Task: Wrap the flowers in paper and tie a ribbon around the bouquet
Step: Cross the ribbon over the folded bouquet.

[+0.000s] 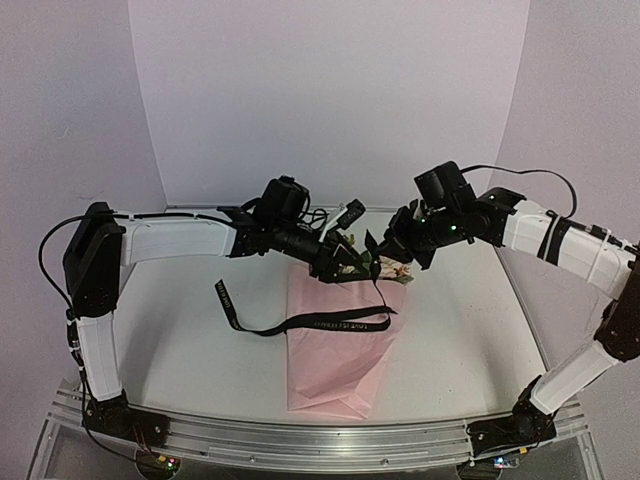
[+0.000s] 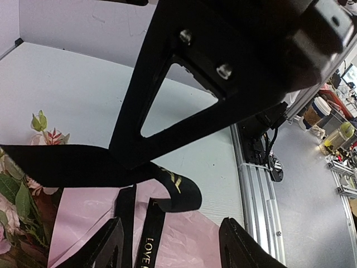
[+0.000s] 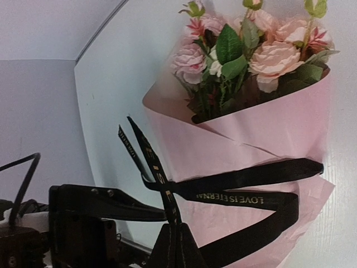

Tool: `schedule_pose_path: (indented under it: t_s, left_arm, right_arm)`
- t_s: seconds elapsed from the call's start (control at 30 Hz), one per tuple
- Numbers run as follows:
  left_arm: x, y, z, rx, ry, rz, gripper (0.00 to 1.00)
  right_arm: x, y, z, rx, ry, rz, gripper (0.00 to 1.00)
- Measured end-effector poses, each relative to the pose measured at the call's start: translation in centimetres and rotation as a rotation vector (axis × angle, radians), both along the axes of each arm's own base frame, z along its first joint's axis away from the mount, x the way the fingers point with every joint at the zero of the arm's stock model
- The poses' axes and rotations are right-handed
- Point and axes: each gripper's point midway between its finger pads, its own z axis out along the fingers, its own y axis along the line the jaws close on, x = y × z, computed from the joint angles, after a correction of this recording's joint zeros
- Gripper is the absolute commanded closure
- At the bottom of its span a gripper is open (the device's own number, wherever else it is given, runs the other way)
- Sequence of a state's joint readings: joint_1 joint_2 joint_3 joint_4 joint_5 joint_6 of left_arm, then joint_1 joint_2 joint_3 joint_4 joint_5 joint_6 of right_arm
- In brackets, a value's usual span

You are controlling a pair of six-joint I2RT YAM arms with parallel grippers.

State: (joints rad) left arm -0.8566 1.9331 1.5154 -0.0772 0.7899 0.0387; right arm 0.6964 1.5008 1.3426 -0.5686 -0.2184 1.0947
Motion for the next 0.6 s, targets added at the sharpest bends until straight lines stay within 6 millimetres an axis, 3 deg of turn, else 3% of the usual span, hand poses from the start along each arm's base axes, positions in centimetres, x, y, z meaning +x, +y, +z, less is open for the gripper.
schedule_pose_path:
  t_s: [0.17, 0.4, 0.47, 0.53, 0.6]
  left_arm:
    - [0.0, -0.2, 0.3, -0.014, -0.013, -0.001, 0.39]
    - [0.0, -0.3, 0.2, -0.015, -0.017, 0.003, 0.44]
    - [0.1, -0.3, -0.1, -0.01, -0.015, 0.007, 0.51]
    - [0.2, -0.3, -0.3, -0.006, -0.012, 0.013, 0.69]
    - [0.5, -0.3, -0.6, 0.002, -0.007, 0.023, 0.76]
  right_arm:
    - [0.0, 1.9, 1.3, 0.093, 0.023, 0.034, 1.0]
    - [-0.3, 3.4, -0.3, 0.119, 0.104, 0.05, 1.0]
    - [-0.4, 3.6, -0.4, 0.124, 0.115, 0.05, 1.0]
    - [-0.4, 3.8, -0.3, 0.131, 0.12, 0.053, 1.0]
    - [-0.5, 3.9, -0.2, 0.136, 0.123, 0.059, 1.0]
